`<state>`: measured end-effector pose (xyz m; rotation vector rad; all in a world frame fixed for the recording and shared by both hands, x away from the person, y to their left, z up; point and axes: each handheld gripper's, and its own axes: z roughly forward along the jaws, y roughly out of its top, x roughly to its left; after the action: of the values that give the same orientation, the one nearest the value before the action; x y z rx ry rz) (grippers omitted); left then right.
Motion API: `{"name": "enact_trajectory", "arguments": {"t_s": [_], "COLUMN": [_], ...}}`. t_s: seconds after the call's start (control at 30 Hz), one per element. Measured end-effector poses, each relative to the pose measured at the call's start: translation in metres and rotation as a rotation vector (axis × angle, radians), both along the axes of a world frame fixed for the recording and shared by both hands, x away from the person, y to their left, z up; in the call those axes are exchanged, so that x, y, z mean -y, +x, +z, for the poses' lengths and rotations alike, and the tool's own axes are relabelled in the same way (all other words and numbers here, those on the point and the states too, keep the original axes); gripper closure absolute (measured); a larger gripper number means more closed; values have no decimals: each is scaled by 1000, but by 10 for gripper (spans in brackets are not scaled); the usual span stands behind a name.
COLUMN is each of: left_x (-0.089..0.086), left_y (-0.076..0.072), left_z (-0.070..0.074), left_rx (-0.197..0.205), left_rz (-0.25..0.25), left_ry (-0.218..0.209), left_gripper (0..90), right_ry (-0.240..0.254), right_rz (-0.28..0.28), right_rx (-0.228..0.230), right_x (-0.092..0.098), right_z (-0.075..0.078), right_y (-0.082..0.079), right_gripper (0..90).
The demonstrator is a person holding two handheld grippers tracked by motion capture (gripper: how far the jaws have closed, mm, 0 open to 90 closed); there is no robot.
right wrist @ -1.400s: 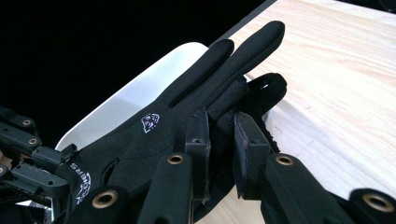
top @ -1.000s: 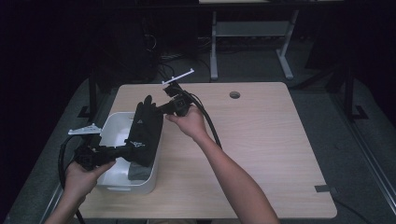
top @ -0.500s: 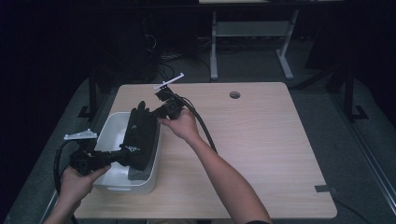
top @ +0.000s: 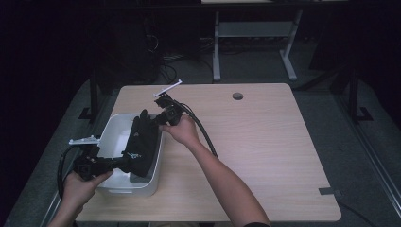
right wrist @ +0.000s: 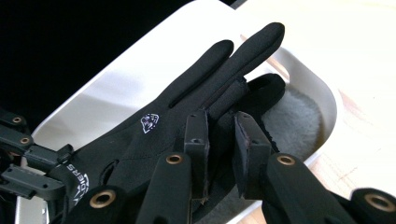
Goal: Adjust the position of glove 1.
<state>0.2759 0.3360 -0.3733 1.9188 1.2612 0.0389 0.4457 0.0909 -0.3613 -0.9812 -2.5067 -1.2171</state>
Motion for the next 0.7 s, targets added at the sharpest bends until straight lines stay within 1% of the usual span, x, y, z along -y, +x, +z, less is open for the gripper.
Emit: {"name": "enact_trajectory", "arguments": {"t_s": [0.07,0.1,0.13,0.2,0.23,0.27,0.3,0.33,0.37,0.4,0.43,0.47,0.5,0.53,0.6,0.63,0.7], "left_x": [1,1,1,1,1,1,1,0,0,0,0,0,0,0,-1,-1,0], "left_y": [0,1,1,1,2,2,2,3,4,4,4,4,4,5,5,5,5], "left_z": [-1,-3,-3,-4,-4,-4,-4,-3,-2,-2,0,1,2,3,5,6,8], "left_rx": [-3,-7,-7,-13,-14,-14,-10,-13,-12,-7,-1,6,7,14,27,28,36], "left_rz": [-5,-7,-7,-6,-4,1,12,16,20,21,28,28,26,26,38,36,35], "left_ry": [4,-3,-3,4,5,8,14,18,16,21,32,37,41,43,43,42,51], "left_gripper": [788,776,770,756,717,717,696,665,650,650,631,616,615,607,601,596,596], "right_ry": [-2,-9,-9,-21,-26,-26,-22,-19,-27,-27,-29,-19,-22,-24,-23,-17,-17], "right_rz": [-1,-3,-3,-2,-6,-6,-6,-12,-13,-13,-10,-14,-17,-14,-20,-22,-24], "right_rx": [-3,-7,-7,-14,-11,-11,-11,-19,-12,-12,-3,0,1,8,6,10,12], "right_x": [0,0,0,1,2,2,3,4,5,5,5,8,8,10,10,14,15], "right_z": [-1,-5,-5,-7,-9,-9,-8,-8,-7,-7,-6,-4,-3,-2,-1,1,1], "right_y": [0,0,0,0,0,0,0,0,0,0,0,0,0,0,0,0,0], "right_gripper": [768,762,762,743,688,688,670,641,599,599,588,560,560,558,554,549,545]}}
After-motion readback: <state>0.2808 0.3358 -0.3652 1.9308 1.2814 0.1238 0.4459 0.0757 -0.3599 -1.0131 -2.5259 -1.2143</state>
